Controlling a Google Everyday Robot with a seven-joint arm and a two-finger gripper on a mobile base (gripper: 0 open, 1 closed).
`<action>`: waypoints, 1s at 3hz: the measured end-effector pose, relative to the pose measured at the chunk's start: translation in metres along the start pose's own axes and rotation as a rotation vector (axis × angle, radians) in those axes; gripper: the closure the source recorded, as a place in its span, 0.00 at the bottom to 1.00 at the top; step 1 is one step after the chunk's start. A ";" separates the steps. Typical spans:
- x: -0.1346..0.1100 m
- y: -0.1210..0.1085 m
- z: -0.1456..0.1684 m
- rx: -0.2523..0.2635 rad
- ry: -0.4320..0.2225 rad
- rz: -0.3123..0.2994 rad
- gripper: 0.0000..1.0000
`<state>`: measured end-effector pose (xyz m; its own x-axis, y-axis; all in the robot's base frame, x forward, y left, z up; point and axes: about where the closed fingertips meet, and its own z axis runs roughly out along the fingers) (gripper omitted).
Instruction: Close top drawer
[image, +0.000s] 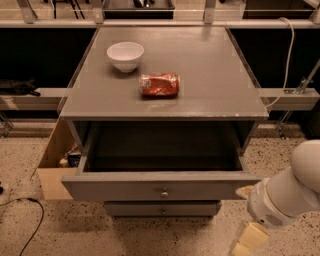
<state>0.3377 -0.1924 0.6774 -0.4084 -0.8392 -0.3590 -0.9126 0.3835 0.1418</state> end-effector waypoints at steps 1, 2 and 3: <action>-0.019 -0.009 -0.003 0.029 0.022 -0.023 0.00; -0.064 -0.074 0.007 0.053 0.025 0.006 0.00; -0.064 -0.075 0.010 0.048 0.024 0.008 0.00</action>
Offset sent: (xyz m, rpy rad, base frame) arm 0.1533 0.0404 0.0377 -0.0740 -0.0886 -0.0246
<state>0.4328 -0.1636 0.6809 -0.4166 -0.8449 -0.3356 -0.9076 0.4078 0.0999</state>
